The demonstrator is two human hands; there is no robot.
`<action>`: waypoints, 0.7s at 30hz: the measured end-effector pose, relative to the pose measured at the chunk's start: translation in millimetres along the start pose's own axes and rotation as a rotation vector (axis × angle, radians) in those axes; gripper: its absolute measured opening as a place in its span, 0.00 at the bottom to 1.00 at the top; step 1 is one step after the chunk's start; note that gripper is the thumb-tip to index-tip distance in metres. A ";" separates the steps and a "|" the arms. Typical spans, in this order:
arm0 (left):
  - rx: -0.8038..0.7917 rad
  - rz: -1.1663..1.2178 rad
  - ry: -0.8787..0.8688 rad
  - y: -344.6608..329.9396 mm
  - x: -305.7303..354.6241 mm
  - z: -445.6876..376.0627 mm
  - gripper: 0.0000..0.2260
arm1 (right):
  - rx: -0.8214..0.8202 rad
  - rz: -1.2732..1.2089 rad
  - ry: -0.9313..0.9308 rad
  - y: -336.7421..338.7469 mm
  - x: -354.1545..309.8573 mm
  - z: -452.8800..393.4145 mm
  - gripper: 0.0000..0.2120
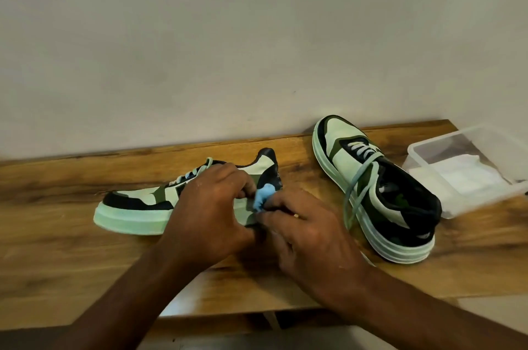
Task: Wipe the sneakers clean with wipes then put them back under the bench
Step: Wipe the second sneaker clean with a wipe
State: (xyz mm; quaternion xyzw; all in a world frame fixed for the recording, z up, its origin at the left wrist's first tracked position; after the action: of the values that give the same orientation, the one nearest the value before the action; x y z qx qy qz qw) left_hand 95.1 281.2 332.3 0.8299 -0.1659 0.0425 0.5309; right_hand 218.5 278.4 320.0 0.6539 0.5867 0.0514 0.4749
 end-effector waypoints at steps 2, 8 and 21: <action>0.021 0.017 -0.002 0.3 -0.9 1.9 0.16 | 0.054 -0.023 -0.085 7.0 12.6 -2.3 0.12; 0.110 -0.010 -0.027 6.0 1.3 8.7 0.18 | 0.255 -0.422 -0.751 10.3 101.0 19.5 0.07; 0.154 -0.014 -0.093 -3.3 0.5 16.2 0.18 | 0.270 -0.319 -0.543 8.2 73.0 0.5 0.10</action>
State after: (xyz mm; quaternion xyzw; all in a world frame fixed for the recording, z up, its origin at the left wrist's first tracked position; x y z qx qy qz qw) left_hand 94.9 267.8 322.5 0.8704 -0.1807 0.0128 0.4578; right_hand 247.1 338.8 289.5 0.6008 0.5353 -0.2775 0.5249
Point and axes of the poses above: each hand's wrist, its own z-axis away from the middle knuckle, its own y-axis out of the back of the hand, x = y × z, the point moved 10 cm from there along -z, towards the middle knuckle, and after that the axes turned 6 degrees about -z, right-handed, at the moved point
